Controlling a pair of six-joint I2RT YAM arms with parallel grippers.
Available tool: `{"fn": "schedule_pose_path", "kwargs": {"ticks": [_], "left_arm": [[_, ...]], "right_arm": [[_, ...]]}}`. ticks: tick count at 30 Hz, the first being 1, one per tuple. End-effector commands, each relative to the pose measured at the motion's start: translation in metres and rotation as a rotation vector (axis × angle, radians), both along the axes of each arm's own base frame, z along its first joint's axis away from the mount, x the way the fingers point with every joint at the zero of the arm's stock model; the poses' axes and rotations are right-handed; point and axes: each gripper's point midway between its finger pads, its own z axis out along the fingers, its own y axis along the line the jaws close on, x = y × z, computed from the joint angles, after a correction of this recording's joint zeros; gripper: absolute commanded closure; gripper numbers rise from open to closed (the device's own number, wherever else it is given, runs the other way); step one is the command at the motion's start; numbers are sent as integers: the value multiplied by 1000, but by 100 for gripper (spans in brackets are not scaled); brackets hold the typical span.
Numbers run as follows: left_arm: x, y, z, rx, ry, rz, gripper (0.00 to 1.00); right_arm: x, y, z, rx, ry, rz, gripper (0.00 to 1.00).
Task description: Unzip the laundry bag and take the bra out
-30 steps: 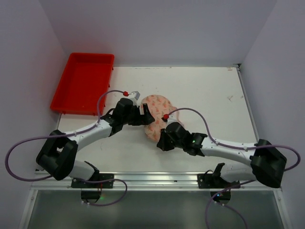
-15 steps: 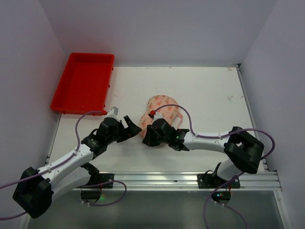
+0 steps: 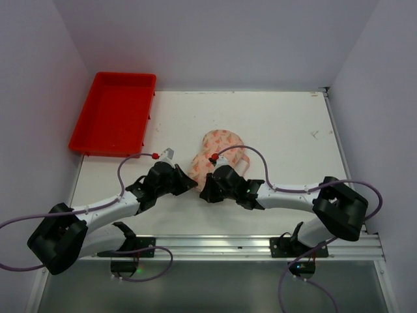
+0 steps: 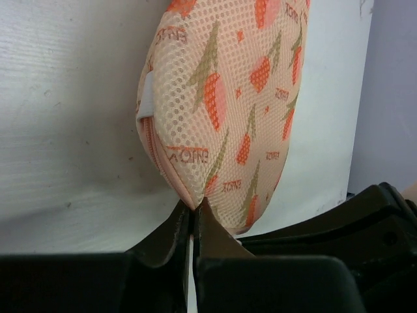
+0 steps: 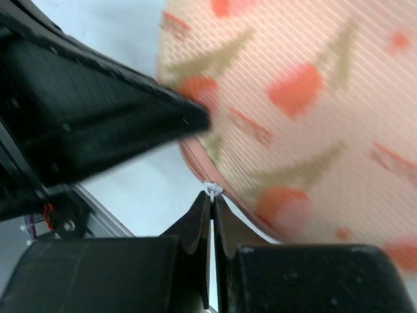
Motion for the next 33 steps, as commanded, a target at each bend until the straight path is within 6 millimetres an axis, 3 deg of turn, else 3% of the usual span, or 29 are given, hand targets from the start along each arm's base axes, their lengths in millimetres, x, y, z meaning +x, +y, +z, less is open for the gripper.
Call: {"fn": "schedule_pose_path", "kwargs": {"ticks": [1,3,7,10,12,15,16,17,18,19,22,24,25,26,28,30,31,33], "left_arm": [[19,1,16,8,-72,37,100],[24,8,17,43,-91,51,100],[34,25,18,153,-136,29,100],[46,38,18,255,-160,6,100],[60,42,29,336,-202,-28,100],[82,38,47,385,-265,-63,99],[93,33,60,376,-304,-63,87],[97,30,58,375,-299,-64,77],[102,29,61,367,-298,-49,66],[106,26,65,344,-297,-32,32],[100,27,69,294,-255,11,1],[93,35,65,290,-222,58,0],[82,43,52,286,-152,94,0],[75,47,57,262,-151,119,0],[56,57,47,221,-98,167,0],[43,58,41,166,-73,180,0],[33,59,28,141,-56,182,0],[26,50,34,50,-69,159,2]], "right_arm": [[-3,-29,16,-1,-38,-51,100],[-7,-48,11,-50,-56,-44,100],[-9,-106,-5,-141,-34,-128,100],[-4,-125,7,-134,-59,-153,100],[-2,-126,14,-146,-89,-135,100],[-2,-104,25,-86,-89,-62,100],[-2,-85,37,-18,-98,-21,100],[0,-77,40,4,-99,-16,100],[2,-68,31,-9,-80,-6,100],[2,-49,44,32,-90,27,100],[16,-14,49,67,-92,37,100],[19,2,52,99,-79,58,100],[24,13,52,113,-77,64,100],[25,19,52,123,-65,64,100],[28,31,52,141,-57,74,100],[29,38,54,157,-52,80,100],[29,42,57,164,-55,85,100],[27,47,52,153,-53,98,100]]}}
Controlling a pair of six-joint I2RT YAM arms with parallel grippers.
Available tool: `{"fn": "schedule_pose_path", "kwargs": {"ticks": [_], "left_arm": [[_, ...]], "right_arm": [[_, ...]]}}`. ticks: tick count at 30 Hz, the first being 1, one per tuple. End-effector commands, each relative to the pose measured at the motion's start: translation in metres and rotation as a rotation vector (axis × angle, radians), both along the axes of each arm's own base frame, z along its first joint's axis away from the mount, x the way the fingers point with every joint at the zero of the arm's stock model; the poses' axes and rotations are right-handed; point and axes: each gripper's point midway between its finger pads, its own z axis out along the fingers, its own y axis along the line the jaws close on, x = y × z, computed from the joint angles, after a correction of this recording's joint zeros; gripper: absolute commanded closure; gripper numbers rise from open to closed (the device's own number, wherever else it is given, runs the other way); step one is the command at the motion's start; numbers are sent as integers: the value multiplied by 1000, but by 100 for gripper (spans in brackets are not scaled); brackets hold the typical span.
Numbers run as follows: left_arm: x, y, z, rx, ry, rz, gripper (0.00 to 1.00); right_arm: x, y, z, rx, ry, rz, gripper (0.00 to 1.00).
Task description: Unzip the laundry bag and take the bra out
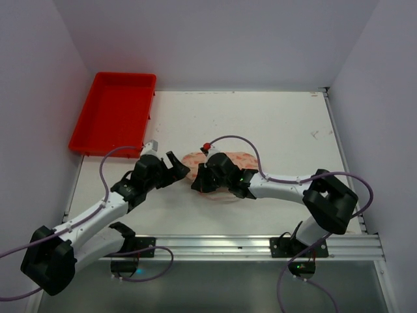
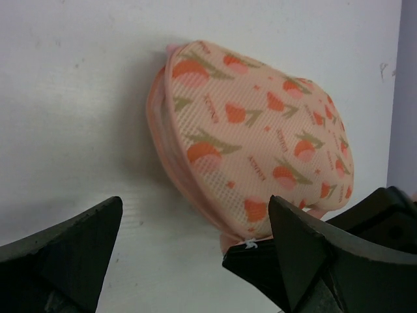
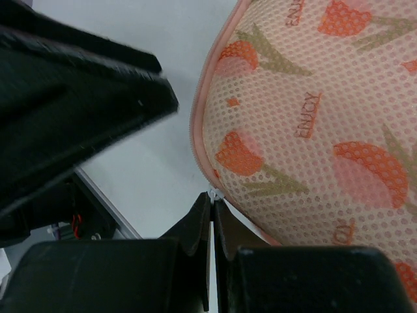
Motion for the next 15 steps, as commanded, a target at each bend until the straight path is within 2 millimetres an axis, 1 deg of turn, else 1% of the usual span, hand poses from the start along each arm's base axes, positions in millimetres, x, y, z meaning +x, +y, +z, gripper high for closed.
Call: {"fn": "schedule_pose_path", "kwargs": {"ticks": [1,3,6,7,9,10,11,12,13,15], "left_arm": [[-11,-7,-9,-138,42,37,4],[-13,-19,-5,-170,35,-18,6],[-12,-31,-11,-158,62,-40,10],[-11,-36,-16,-160,75,-42,16],[-10,-38,-20,-169,81,-38,25],[-7,-38,-19,-175,73,-32,45],[-6,-38,-19,-169,67,-26,56],[-5,-35,-20,-159,63,-14,68],[-3,-28,-22,-135,60,16,87],[0,-19,-25,-97,51,49,99]], "right_arm": [[3,30,31,108,-45,35,100],[3,31,28,101,-40,34,100],[2,32,24,95,-36,37,100],[1,32,24,93,-35,37,100],[1,31,25,89,-39,33,100],[-1,28,21,81,-35,32,100],[-1,26,20,72,-39,28,100],[-1,22,23,72,-44,24,100],[-5,12,14,35,-34,21,100],[-3,-5,8,-11,-55,-19,100]]}}
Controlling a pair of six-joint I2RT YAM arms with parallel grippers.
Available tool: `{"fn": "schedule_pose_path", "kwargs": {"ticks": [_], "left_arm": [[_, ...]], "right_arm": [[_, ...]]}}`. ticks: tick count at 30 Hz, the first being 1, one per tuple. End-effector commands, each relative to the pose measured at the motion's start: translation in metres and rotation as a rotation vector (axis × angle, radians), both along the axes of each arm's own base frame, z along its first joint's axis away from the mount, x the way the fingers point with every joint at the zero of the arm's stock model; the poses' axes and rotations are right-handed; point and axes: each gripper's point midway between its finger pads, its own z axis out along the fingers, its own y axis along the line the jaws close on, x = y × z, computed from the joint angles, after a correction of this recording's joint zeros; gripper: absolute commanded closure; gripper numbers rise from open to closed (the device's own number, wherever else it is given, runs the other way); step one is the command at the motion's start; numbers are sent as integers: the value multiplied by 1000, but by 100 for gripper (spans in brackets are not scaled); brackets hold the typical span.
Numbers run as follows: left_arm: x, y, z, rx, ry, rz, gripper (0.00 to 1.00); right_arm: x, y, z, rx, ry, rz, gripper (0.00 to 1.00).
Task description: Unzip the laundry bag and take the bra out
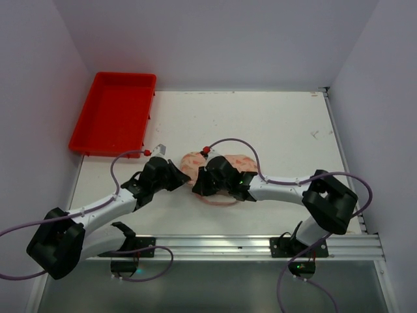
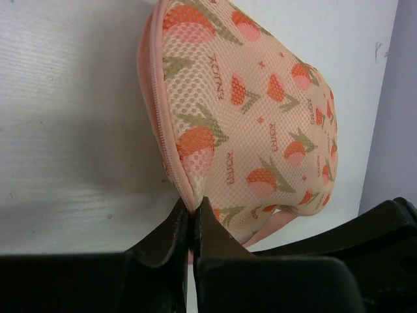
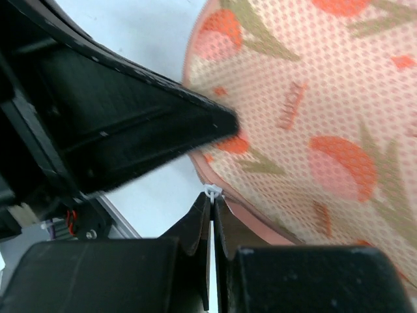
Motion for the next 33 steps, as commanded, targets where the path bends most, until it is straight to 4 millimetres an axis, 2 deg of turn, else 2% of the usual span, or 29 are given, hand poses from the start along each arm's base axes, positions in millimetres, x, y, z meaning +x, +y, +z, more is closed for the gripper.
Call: {"fn": "schedule_pose_path", "kwargs": {"ticks": [1,3,4,6,7,8,10,11,12,13,15,16,17,18,19,20,22,23,24,25,26,27,28,29,30,31,32,33], "left_arm": [[16,14,13,47,-73,68,100],[19,24,10,74,-73,87,100],[19,28,9,93,-79,83,100],[22,35,10,108,-92,89,100],[22,39,8,138,-90,77,100],[22,42,5,158,-83,67,100],[31,46,9,196,-92,42,100],[34,48,10,217,-96,31,100],[47,46,17,251,-116,-12,100],[48,48,17,251,-115,-7,100],[66,40,24,280,-156,-58,100],[79,30,43,256,-190,-78,94],[87,26,37,276,-179,-100,90],[95,21,40,274,-190,-112,84],[103,15,46,262,-202,-128,74],[117,7,52,253,-213,-136,53],[126,-2,59,223,-214,-155,33],[129,-7,62,210,-201,-157,15],[129,-8,65,197,-197,-156,8],[123,-7,60,194,-172,-157,0],[117,-4,64,174,-163,-130,0],[112,1,64,178,-152,-102,0],[97,10,59,171,-116,-73,0],[89,15,56,172,-103,-55,0],[81,21,53,169,-95,-33,0],[64,28,33,176,-51,-25,0],[55,31,43,135,-69,4,0],[47,30,42,106,-69,-1,0]], "right_arm": [[1,-32,13,-29,-55,-55,100],[3,-54,11,-44,-50,-91,100],[6,-79,7,-52,-39,-137,100],[11,-106,5,-62,-29,-196,100],[12,-134,-10,-119,0,-248,100],[14,-146,-1,-107,-22,-277,100],[14,-177,-7,-165,-10,-342,100],[13,-184,-6,-176,-13,-361,100],[10,-193,8,-166,-41,-381,100],[10,-193,8,-166,-42,-381,100],[7,-181,19,-108,-47,-329,100],[8,-176,22,-84,-51,-314,100],[8,-163,30,-28,-56,-284,100],[5,-153,33,4,-47,-252,100],[5,-145,35,20,-44,-233,100],[7,-128,37,41,-45,-202,100],[7,-109,38,56,-35,-162,100],[8,-88,38,64,-32,-126,100],[9,-76,38,68,-30,-108,100],[8,-57,50,93,-43,-72,100],[9,-46,37,78,-21,-59,100],[10,-37,38,89,-16,-46,100],[12,-22,48,136,-24,-22,100],[12,-15,39,135,4,-20,100],[13,-8,41,151,6,-13,100],[14,-4,41,160,8,-9,100],[16,4,46,177,-1,-1,100],[17,8,41,167,3,3,100]]}}
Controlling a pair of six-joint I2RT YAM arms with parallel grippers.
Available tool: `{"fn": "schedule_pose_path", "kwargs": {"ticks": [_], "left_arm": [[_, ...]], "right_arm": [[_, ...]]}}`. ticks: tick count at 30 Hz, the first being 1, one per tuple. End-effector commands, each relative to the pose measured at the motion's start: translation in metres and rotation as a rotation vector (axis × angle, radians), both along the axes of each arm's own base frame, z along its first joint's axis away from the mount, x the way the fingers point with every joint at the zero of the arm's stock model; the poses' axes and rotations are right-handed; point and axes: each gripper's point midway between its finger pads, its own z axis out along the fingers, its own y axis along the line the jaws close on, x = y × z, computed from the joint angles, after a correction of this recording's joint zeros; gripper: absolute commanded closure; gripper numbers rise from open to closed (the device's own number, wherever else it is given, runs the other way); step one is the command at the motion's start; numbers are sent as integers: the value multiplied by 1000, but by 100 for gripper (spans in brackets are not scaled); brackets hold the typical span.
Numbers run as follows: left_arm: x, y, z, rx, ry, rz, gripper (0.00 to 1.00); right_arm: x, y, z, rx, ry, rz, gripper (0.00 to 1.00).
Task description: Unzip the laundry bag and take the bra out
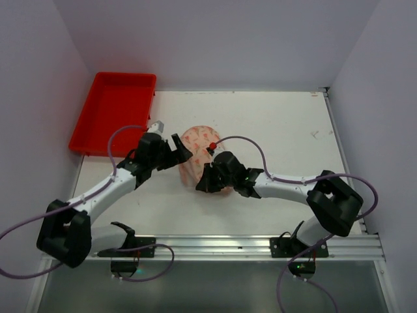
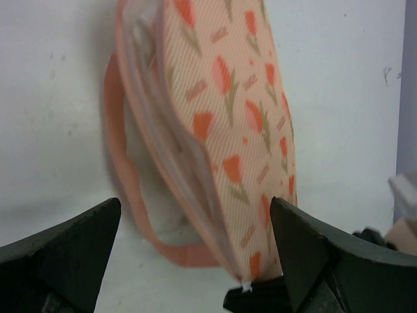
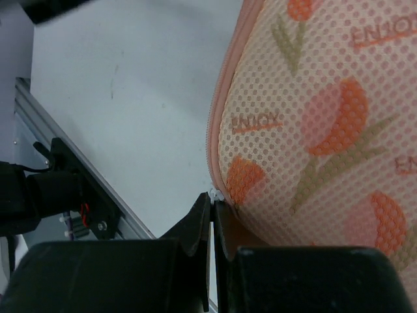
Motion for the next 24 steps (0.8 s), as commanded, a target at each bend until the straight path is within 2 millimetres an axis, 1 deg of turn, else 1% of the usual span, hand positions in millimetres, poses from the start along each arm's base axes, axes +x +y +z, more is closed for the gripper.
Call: {"fn": "schedule_pose_path", "kwargs": {"ticks": [1,3,4,6,7,9,10,12,14,15,16,17,18,19,20,21,22,23,24], "left_arm": [[-36,9,-8,-104,38,53,0],[-49,2,-10,-157,48,25,2],[-53,-1,-10,-184,43,18,6],[-60,-10,-12,-191,54,-9,8],[-59,-16,-10,-203,48,-18,11],[-58,-26,-8,-213,36,-37,12],[-58,-37,-9,-211,38,-59,15],[-57,-42,-13,-194,45,-59,20],[-54,-44,-19,-188,66,-51,34],[-53,-43,-20,-183,64,-41,52],[-52,-41,-22,-175,65,-32,63],[-52,-39,-23,-167,68,-22,77],[-50,-36,-25,-150,66,-6,88],[-51,-32,-28,-126,72,-6,100],[-51,-31,-28,-115,72,-7,100],[-49,-27,-28,-106,72,-1,100],[-48,-25,-28,-97,65,-8,100],[-47,-22,-29,-96,63,-6,100],[-50,-12,-38,-80,104,4,100]], "right_arm": [[14,40,42,149,-67,29,100],[16,44,37,135,-65,35,100],[16,46,38,137,-70,39,100],[17,48,36,137,-69,39,100],[17,49,34,132,-66,39,100],[17,50,33,126,-66,37,100],[16,51,32,123,-66,40,100],[16,50,29,108,-66,34,100],[14,46,28,97,-67,34,100],[15,43,27,91,-70,23,100],[12,35,20,65,-59,16,100],[9,31,24,67,-67,12,100],[6,24,23,56,-64,7,100],[2,8,7,7,-50,-19,100],[0,0,15,14,-70,-27,100],[-3,-10,12,-1,-71,-36,100],[-8,-32,-7,-53,-43,-60,100],[-11,-43,-10,-62,-35,-70,100],[-8,-58,-3,-45,-44,-104,100]]}}
